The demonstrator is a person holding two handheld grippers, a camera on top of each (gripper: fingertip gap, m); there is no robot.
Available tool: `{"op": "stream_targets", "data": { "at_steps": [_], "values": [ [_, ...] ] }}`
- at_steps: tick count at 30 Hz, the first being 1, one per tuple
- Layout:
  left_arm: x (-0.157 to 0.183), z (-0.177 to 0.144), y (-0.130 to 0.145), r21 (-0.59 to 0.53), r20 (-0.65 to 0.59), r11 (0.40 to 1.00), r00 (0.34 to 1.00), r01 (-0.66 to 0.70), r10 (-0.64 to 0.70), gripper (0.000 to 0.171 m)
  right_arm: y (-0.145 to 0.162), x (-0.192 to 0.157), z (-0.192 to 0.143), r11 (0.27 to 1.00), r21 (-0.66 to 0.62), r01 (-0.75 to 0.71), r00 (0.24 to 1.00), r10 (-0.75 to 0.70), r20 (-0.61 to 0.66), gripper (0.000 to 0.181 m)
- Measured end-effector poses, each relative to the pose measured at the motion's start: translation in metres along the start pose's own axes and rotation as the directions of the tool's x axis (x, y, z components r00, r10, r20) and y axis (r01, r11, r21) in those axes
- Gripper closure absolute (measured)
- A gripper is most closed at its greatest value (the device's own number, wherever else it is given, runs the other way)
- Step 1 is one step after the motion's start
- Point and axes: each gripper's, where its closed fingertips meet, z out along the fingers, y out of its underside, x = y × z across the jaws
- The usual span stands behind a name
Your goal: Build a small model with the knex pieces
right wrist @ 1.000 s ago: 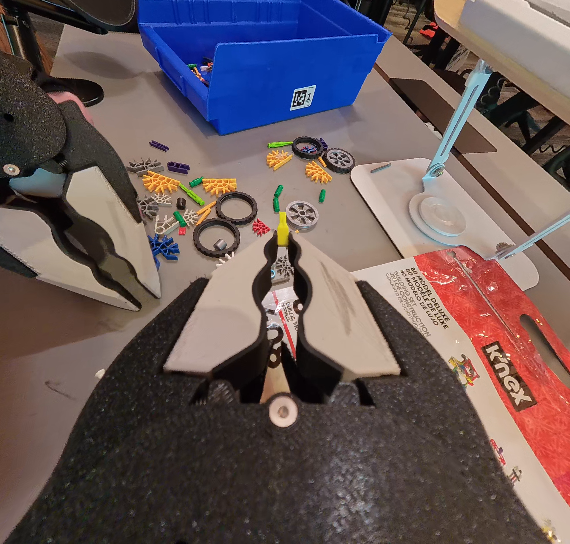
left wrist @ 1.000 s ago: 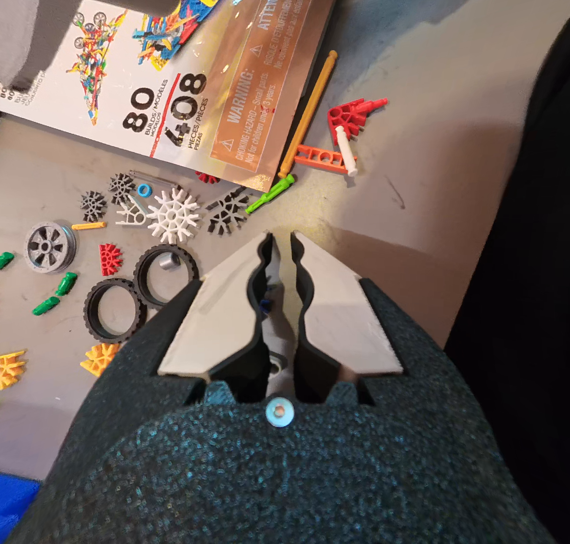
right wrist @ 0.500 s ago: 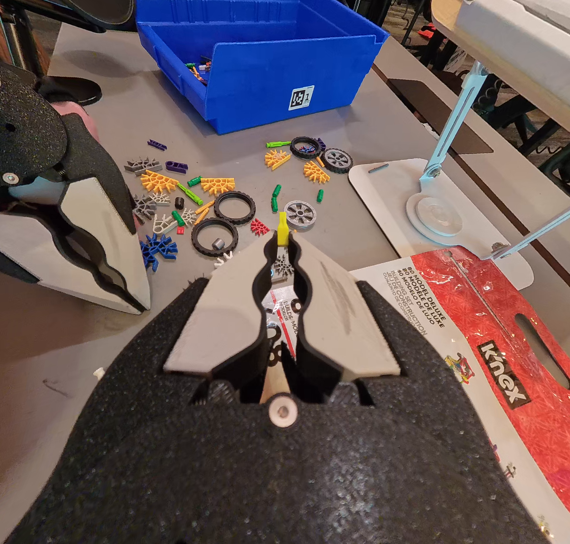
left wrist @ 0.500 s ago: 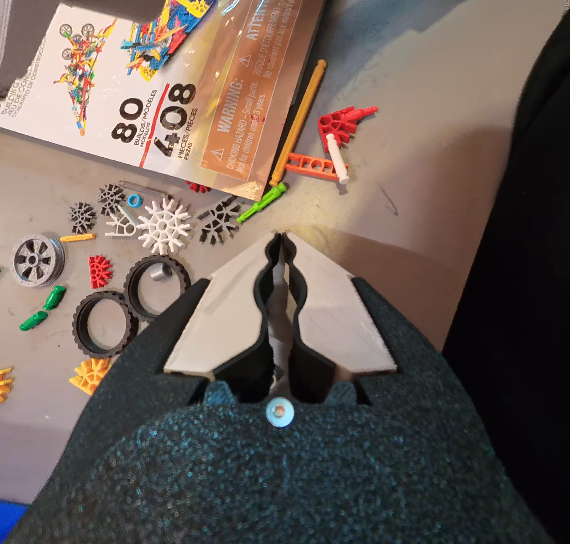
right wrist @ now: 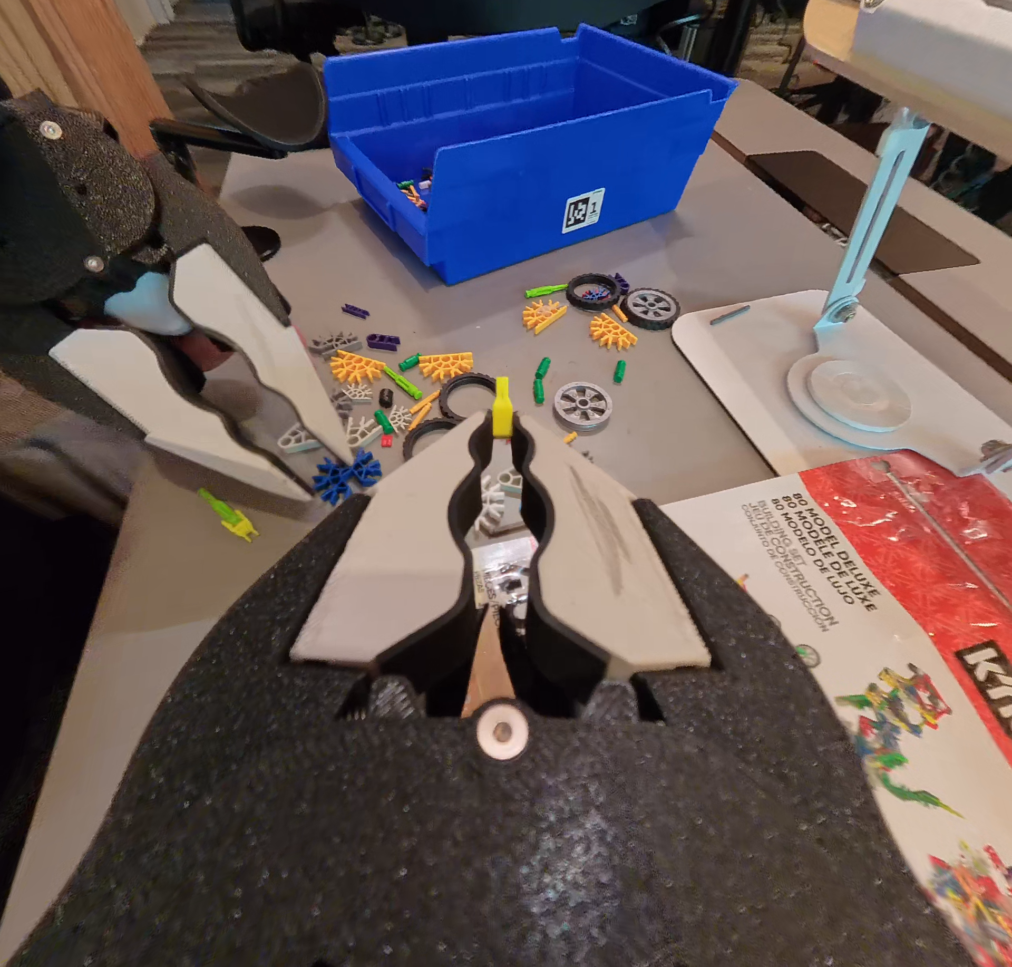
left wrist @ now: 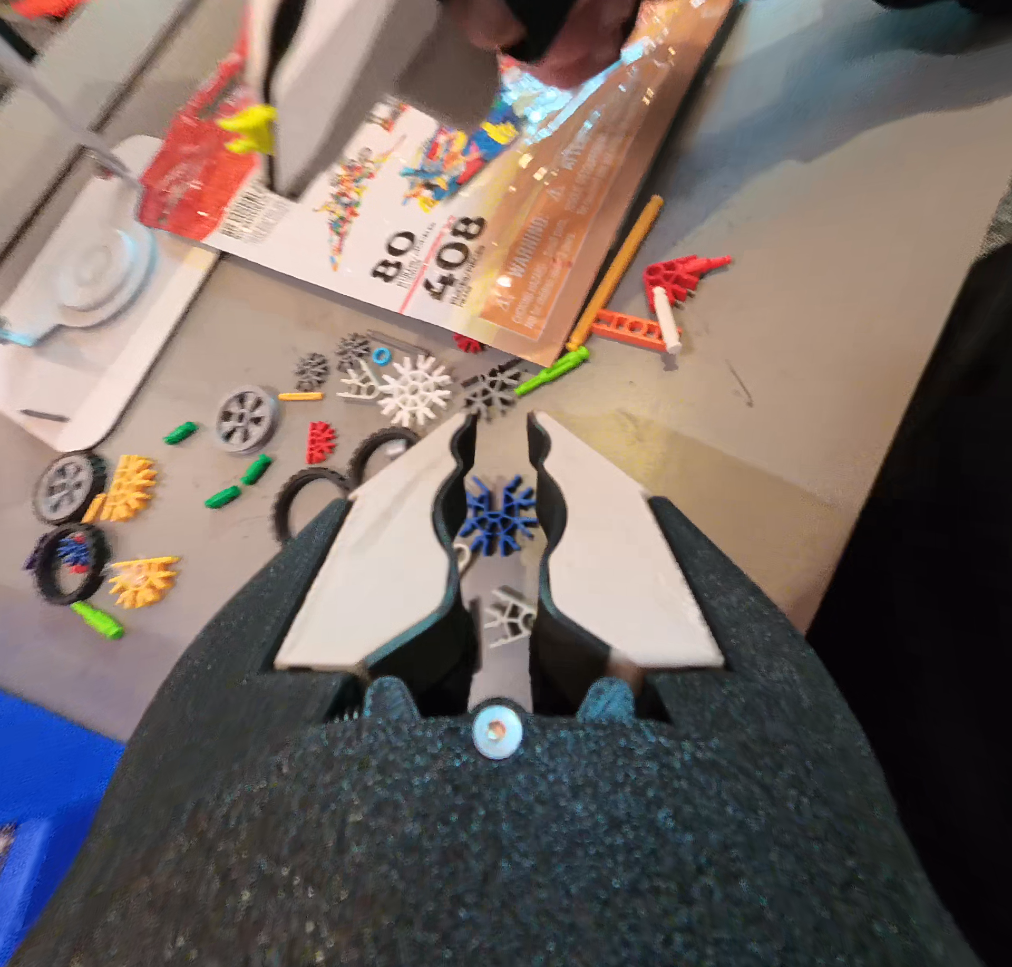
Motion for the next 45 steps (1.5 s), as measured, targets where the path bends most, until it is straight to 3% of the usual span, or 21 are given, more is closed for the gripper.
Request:
{"op": "stream_targets", "data": {
  "at_steps": [8, 13, 19, 24, 31, 41, 45],
  "values": [
    [-0.029, -0.039, -0.048, 0.248, 0.215, 0.969, 0.976, -0.026, -0.029, 0.152, -0.02, -0.024, -0.017, 0.955, 0.126, -0.268, 0.96, 0.252, 0.125, 0.177],
    [-0.019, -0.042, -0.076, 0.309, 0.273, 0.943, 0.961, -0.127, 0.04, 0.148, -0.027, -0.05, -0.022, 0.883, 0.195, -0.427, 0.897, 0.387, 0.214, 0.177],
    [-0.019, -0.045, -0.091, 0.345, 0.397, 0.915, 0.916, -0.21, 0.061, 0.137, -0.032, -0.073, -0.026, 0.82, 0.214, -0.531, 0.834, 0.461, 0.303, 0.177],
    [-0.01, -0.041, -0.09, 0.304, 0.435, 0.907, 0.889, -0.292, 0.14, 0.145, -0.032, -0.085, -0.025, 0.793, 0.209, -0.572, 0.804, 0.492, 0.334, 0.177],
    [-0.002, -0.042, -0.082, 0.321, 0.411, 0.904, 0.902, -0.282, 0.136, 0.15, -0.027, -0.094, -0.022, 0.755, 0.163, -0.635, 0.745, 0.544, 0.386, 0.177],
    [-0.003, -0.041, -0.069, 0.361, 0.372, 0.9, 0.923, -0.244, 0.101, 0.154, -0.019, -0.093, -0.017, 0.746, 0.127, -0.653, 0.73, 0.575, 0.37, 0.172],
    [-0.006, -0.041, -0.065, 0.353, 0.344, 0.903, 0.932, -0.244, 0.118, 0.154, -0.014, -0.087, -0.022, 0.775, 0.124, -0.619, 0.763, 0.557, 0.329, 0.168]
  ]
}}
